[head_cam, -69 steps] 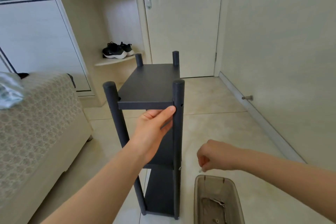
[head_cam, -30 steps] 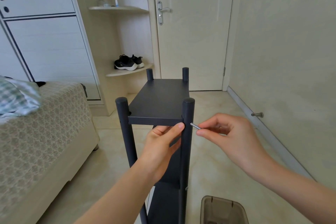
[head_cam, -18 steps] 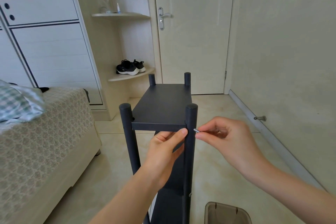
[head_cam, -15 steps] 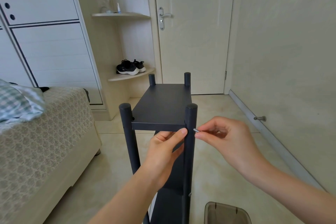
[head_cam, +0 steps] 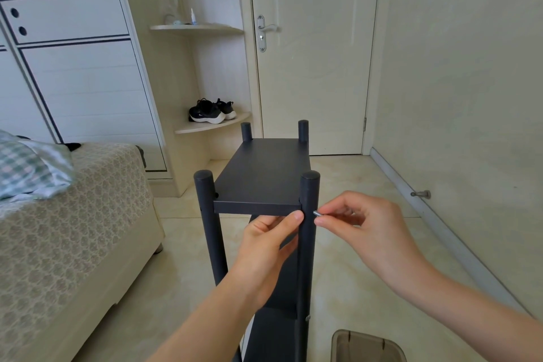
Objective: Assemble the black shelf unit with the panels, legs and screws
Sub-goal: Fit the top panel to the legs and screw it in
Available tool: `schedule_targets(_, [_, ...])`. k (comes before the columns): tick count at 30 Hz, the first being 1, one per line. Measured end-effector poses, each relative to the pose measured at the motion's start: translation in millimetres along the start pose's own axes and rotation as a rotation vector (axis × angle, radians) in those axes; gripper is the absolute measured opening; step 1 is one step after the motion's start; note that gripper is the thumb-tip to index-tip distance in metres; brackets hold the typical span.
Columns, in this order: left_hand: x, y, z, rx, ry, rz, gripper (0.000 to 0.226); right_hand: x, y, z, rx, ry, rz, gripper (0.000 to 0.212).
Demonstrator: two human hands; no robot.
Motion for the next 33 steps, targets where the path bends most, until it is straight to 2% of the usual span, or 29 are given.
schedule_targets(9, [-1.8, 0.2, 0.6, 0.003, 0.005, -0.027, 0.036, 0.5, 2.5, 3.9, -0.049, 0.078, -0.029, 0.016])
schedule_targets(15, [-1.0, -0.8, -0.1, 0.004, 0.016, -0.002, 0.019, 2.2, 4.2, 7.8, -0.086, 0.08, -0.021, 0.015])
schedule_targets(24, [-1.9, 0.0, -1.1, 0.001, -0.003, -0.004, 0.028, 3.5, 4.3, 1.6, -0.044, 0.04, -0.006, 0.013])
schedule_targets(33, [-0.4, 0.1, -1.9, 0.012, -0.004, -0.003, 0.022, 1.5, 4.2, 2.9, -0.039, 0.037, -0.03, 0.015])
Point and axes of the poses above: each hand's wrist, its own y-axis away from the middle knuckle, its own x-axis out of the palm, z = x × y, the point moved 9 cm from there along -y, towards the middle knuckle, and after that the axes turned 4 degrees about x, right-handed, at the moved point
